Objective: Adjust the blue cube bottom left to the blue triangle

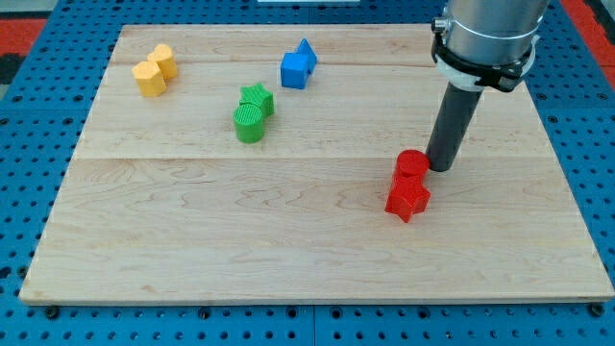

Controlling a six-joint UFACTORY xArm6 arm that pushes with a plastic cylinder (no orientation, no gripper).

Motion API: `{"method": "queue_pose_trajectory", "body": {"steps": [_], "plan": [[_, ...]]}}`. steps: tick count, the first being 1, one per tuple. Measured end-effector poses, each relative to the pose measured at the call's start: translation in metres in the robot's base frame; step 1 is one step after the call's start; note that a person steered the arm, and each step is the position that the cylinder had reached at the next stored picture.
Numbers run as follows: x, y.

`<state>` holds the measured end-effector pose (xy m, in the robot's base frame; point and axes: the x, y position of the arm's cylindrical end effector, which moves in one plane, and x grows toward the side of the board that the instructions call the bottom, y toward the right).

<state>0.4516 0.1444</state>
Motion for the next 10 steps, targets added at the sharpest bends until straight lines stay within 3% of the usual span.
{"method": "queue_pose_trajectory", "body": {"steps": [1, 2, 4, 10], "plan": [[-0.056, -0.008], [-0.098, -0.057], [-0.122, -0.177], [-0.251, -0.194]]}}
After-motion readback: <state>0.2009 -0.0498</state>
